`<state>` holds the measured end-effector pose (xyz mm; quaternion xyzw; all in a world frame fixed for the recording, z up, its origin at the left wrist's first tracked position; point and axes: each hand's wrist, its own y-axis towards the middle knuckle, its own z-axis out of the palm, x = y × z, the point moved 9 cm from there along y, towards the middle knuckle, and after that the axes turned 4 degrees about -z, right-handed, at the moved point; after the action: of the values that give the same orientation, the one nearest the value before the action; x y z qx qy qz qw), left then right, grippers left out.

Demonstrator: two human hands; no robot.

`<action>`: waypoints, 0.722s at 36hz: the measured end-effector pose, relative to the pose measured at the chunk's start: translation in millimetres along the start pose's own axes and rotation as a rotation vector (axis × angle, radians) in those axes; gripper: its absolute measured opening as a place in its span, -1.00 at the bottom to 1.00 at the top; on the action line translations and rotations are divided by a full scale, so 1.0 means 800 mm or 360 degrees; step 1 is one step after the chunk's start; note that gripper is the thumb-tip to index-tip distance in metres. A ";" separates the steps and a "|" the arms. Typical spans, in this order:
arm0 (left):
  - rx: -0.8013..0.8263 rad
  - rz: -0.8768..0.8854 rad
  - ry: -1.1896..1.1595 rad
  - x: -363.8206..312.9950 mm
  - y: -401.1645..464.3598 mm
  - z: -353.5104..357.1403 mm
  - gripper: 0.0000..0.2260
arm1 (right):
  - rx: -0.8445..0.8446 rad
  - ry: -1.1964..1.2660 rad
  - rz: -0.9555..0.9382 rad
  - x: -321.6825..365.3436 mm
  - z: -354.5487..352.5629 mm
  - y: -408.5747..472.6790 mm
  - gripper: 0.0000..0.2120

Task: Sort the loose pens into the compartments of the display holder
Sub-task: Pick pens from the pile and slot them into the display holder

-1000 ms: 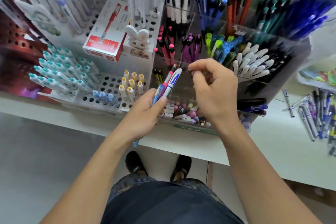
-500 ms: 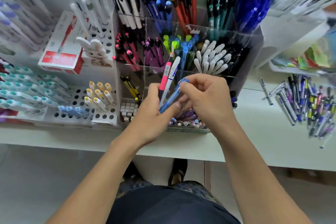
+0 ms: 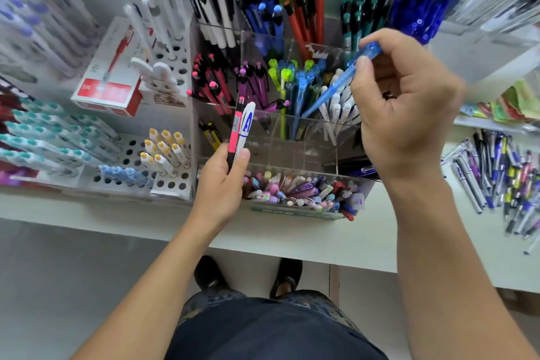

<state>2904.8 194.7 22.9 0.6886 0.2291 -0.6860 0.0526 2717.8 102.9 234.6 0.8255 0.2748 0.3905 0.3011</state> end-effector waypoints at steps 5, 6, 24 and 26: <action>0.0003 0.0059 0.0129 -0.010 0.009 -0.004 -0.79 | 0.0113 -0.0122 -0.0260 0.029 0.016 -0.006 -0.87; -0.0008 0.0089 0.0169 -0.014 0.011 -0.005 -0.77 | 0.0154 -0.0127 -0.0280 0.030 0.021 -0.008 -0.87; 0.0087 0.0269 0.0579 -0.033 0.024 -0.016 -0.82 | 0.0307 -0.0552 -0.0034 -0.004 0.087 -0.032 -0.70; 0.0120 0.0254 0.0504 -0.036 0.017 -0.016 -0.83 | 0.0196 -0.0541 -0.0021 0.002 0.078 -0.038 -0.66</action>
<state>2923.2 180.8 48.3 0.8055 0.1531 -0.5708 0.0443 2762.4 107.2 181.7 0.8946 0.2488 0.2257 0.2947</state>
